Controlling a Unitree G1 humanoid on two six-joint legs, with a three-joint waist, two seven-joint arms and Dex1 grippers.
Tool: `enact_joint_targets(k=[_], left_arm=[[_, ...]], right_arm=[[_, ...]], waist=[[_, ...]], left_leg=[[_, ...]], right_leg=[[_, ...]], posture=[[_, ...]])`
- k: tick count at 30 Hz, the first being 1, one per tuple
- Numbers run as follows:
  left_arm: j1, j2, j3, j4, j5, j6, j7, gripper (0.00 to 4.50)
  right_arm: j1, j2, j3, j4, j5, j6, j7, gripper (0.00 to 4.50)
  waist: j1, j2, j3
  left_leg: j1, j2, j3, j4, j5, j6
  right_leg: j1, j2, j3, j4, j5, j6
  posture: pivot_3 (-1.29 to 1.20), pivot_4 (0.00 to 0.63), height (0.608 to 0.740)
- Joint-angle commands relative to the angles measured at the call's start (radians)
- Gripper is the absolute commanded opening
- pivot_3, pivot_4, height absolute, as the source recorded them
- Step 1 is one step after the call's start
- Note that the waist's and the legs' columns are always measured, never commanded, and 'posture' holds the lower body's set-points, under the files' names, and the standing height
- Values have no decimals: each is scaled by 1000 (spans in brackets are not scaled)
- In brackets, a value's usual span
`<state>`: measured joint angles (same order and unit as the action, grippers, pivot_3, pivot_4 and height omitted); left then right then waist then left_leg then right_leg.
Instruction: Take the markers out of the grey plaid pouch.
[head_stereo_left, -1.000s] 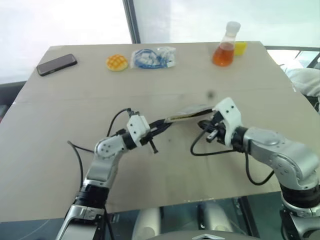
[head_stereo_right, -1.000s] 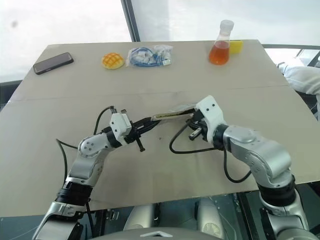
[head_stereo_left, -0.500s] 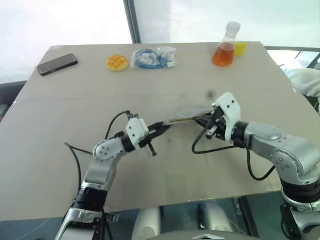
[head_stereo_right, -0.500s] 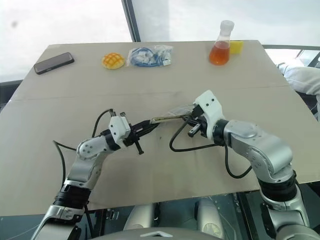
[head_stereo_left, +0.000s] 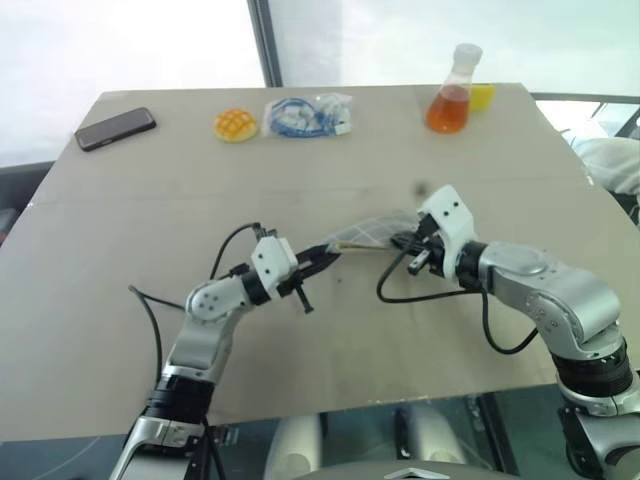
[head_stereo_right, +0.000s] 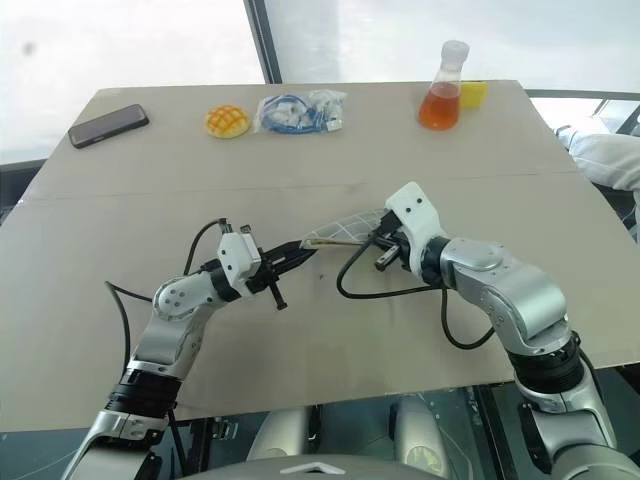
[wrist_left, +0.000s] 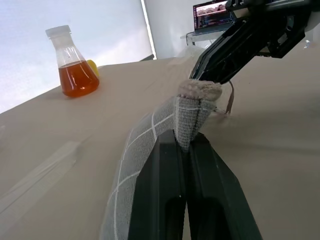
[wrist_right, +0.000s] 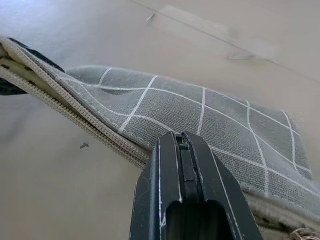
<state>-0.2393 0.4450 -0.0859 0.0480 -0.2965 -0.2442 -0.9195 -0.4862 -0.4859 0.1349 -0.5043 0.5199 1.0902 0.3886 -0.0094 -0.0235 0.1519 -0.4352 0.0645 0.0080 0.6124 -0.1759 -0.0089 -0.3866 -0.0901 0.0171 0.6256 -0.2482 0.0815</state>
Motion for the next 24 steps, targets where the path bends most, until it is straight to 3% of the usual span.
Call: enact_joint_targets(k=[1, 8, 24], left_arm=[[-13, -3, 27, -20, -16, -7, 6, 0], [-24, -6, 27, -14, -12, -8, 1, 0], [-14, 2, 21, -33, -14, -13, -24, 0]], right_arm=[[2, -27, -101, -63, 44, 18, 24, 24], [37, -78, -137, -80, 65, 34, 46, 24], [-52, 41, -37, 107, -31, -66, 33, 24]], waist=[[0, 0, 0], [-2, 0, 0], [-2, 0, 0]], left_leg=[[0, 0, 0, 0, 0, 0], [0, 0, 0, 0, 0, 0], [1, 0, 0, 0, 0, 0]], right_leg=[[0, 0, 0, 0, 0, 0], [0, 0, 0, 0, 0, 0], [0, 1, 0, 0, 0, 0]], posture=[[0, 150, 740], [0, 150, 740], [0, 150, 740]])
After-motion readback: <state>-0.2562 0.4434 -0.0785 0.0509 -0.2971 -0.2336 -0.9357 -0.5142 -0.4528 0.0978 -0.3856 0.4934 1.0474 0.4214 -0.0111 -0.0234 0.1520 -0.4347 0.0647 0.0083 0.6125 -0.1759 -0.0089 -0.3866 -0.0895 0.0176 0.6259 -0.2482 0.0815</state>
